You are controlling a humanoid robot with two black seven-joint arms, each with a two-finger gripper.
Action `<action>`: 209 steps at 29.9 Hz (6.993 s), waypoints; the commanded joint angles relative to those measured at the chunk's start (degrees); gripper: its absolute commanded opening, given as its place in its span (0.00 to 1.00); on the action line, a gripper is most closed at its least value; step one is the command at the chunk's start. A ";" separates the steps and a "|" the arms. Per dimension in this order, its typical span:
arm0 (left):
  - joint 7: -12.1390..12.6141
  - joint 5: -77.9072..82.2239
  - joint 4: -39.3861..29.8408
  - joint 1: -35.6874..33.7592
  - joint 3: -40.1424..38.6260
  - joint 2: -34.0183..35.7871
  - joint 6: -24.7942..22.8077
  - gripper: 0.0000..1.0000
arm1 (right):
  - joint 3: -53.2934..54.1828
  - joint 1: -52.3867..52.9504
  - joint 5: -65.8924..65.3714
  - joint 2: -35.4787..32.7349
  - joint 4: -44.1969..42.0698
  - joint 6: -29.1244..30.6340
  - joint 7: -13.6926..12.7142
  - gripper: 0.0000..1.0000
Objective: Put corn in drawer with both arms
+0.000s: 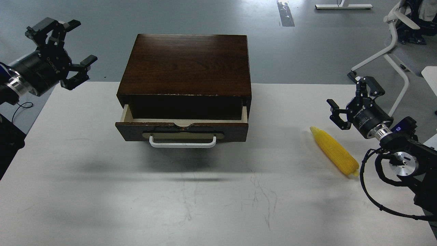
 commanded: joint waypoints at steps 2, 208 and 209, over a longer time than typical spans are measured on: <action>0.00 -0.72 2.70 4.31 -6.00 -3.45 -0.02 0.98 | -2.48 6.75 -15.44 -3.65 0.25 0.00 0.00 1.00; 0.00 -0.89 2.00 8.62 -16.83 -4.16 -0.02 0.99 | -34.07 57.42 -35.92 4.27 19.59 -10.25 0.00 0.99; 0.00 -0.89 2.00 8.62 -16.83 -4.25 -0.02 0.99 | -33.09 56.26 -34.49 3.38 19.67 -10.25 0.00 0.99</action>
